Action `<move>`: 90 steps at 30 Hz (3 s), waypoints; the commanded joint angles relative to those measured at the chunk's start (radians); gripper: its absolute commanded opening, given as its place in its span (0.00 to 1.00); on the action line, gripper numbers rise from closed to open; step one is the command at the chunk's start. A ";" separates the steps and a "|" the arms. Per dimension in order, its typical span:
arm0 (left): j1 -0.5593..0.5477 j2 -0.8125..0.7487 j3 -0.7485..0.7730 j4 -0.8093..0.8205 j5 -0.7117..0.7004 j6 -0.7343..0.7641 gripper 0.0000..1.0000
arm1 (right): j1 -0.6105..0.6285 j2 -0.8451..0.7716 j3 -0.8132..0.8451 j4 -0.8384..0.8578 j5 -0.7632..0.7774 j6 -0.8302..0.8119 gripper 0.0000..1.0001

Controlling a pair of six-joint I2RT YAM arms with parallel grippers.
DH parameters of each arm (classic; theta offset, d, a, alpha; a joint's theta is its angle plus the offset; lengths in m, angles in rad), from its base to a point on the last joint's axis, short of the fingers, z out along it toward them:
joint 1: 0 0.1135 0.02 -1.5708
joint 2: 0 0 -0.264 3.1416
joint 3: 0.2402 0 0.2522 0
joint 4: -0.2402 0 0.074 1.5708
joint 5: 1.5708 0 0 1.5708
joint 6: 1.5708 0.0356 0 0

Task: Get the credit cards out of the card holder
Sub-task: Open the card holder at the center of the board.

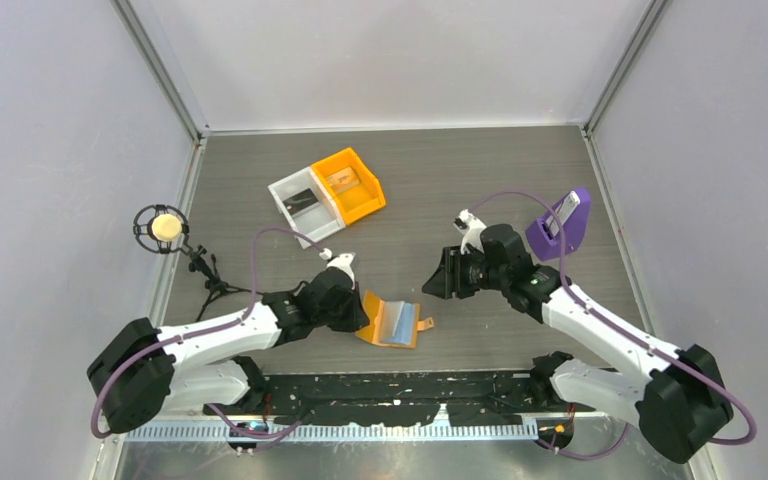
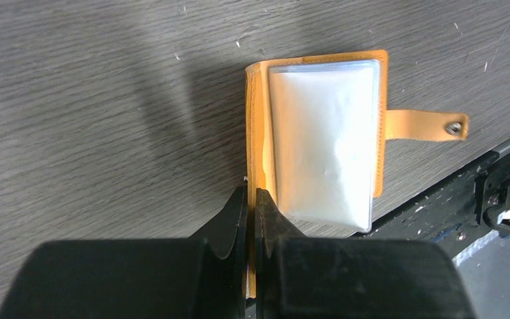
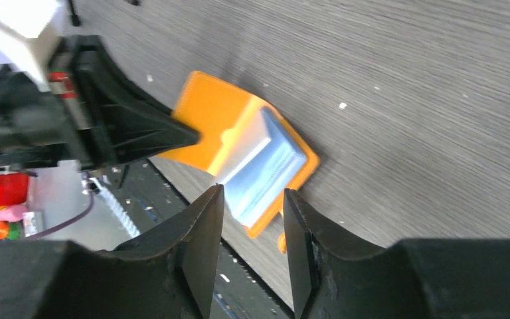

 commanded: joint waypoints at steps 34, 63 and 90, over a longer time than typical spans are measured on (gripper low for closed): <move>-0.013 -0.177 0.169 -0.156 0.087 -0.108 0.45 | 0.261 0.305 -0.097 0.422 0.115 0.295 0.41; 0.020 -0.286 0.069 -0.101 0.203 -0.065 0.40 | 0.390 0.575 0.142 0.501 0.107 0.408 0.37; 0.020 -0.032 -0.042 0.106 0.200 -0.072 0.33 | 0.227 0.302 0.084 0.286 0.116 0.230 0.46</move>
